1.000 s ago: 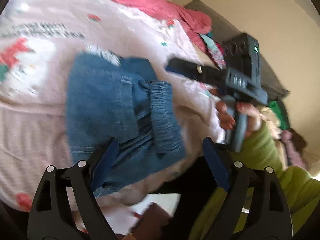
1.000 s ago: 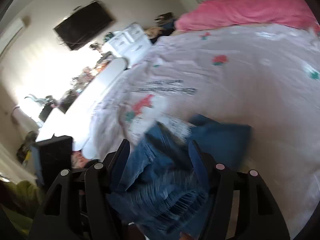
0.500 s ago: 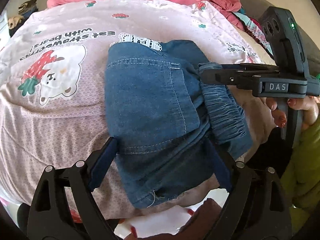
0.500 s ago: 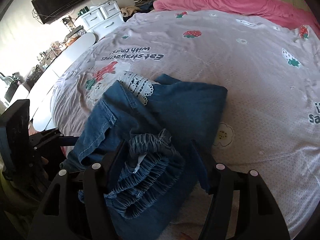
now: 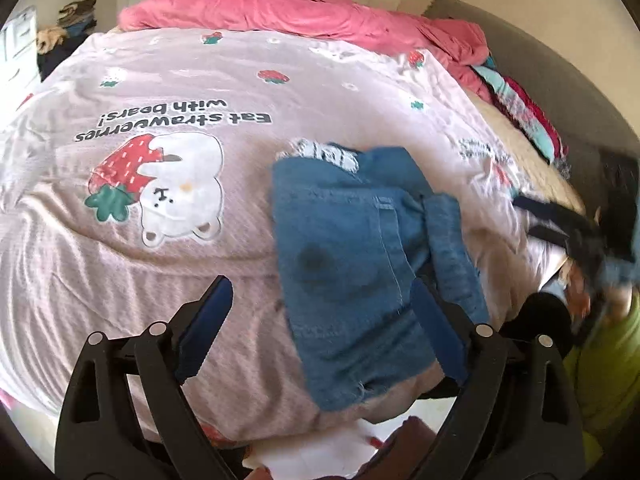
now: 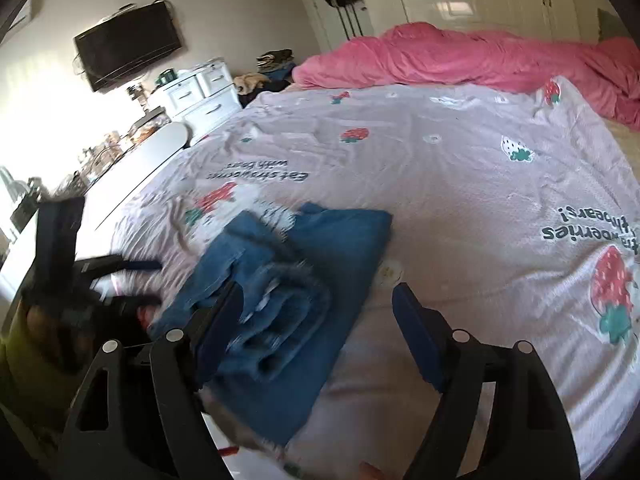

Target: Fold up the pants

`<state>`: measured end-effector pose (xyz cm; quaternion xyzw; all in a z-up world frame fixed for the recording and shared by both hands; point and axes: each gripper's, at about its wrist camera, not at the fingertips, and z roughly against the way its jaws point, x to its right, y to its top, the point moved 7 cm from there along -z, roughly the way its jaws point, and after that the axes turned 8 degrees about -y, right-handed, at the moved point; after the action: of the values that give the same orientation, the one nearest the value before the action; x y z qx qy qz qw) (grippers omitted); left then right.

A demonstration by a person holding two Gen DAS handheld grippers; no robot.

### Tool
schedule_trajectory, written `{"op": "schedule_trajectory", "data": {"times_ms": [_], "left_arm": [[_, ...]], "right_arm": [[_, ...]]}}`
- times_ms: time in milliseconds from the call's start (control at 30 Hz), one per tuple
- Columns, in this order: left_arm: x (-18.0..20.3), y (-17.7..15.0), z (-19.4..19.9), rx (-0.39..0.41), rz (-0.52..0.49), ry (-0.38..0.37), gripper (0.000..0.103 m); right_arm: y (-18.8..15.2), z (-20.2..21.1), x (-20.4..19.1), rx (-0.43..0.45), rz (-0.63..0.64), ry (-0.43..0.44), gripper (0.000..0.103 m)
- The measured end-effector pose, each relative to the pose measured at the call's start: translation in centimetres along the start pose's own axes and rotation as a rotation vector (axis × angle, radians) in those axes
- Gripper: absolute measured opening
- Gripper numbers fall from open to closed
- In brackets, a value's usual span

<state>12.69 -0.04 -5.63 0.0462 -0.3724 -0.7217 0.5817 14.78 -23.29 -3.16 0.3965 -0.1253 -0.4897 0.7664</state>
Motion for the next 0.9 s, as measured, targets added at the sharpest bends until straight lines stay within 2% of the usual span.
{"op": "schedule_trajectory", "data": {"times_ms": [100,233,267,300,367,400,433,500,600,667,800,900], "left_arm": [[-0.3,1.0,0.0,-0.002,0.018,-0.035,0.083],[0.1,2.3,-1.3,-0.031,0.007,-0.072,0.081],[0.5,2.5,-1.7,-0.04,0.007,-0.097,0.077],[1.1,2.8,-2.2,-0.05,0.002,-0.136,0.067],[1.8,3.3,-3.6,-0.079,-0.017,-0.179,0.059],[1.9,3.5,-4.3,-0.092,-0.023,-0.176,0.051],[1.9,3.6,-5.2,-0.109,-0.028,-0.168,0.048],[1.6,3.7,-6.9,-0.135,-0.034,-0.153,0.048],[1.2,3.6,-8.0,-0.137,-0.026,-0.141,0.048],[1.1,3.4,-8.0,-0.118,-0.014,-0.148,0.049],[0.4,3.2,-7.8,-0.112,0.018,-0.183,0.05],[0.4,3.4,-7.9,-0.111,0.02,-0.187,0.05]], "right_arm": [[-1.4,1.4,-2.2,0.007,0.088,-0.008,0.083],[-3.1,2.6,-5.1,0.007,0.197,0.007,0.083],[-3.5,2.8,-5.7,0.005,0.22,0.012,0.083],[-3.9,2.8,-6.5,0.003,0.246,0.021,0.083],[-4.7,2.6,-8.3,-0.008,0.313,0.042,0.083],[-5.1,2.5,-9.1,-0.004,0.347,0.039,0.083],[-5.4,2.3,-9.8,-0.003,0.374,0.039,0.083],[-5.9,1.6,-11.4,-0.012,0.414,0.053,0.081],[-6.1,0.7,-13.6,-0.019,0.466,0.071,0.067],[-6.0,-0.2,-14.9,-0.021,0.521,0.068,0.066],[-5.8,-2.1,-16.3,-0.026,0.624,0.031,0.055],[-5.6,-3.3,-17.2,-0.028,0.682,0.023,0.054]]}}
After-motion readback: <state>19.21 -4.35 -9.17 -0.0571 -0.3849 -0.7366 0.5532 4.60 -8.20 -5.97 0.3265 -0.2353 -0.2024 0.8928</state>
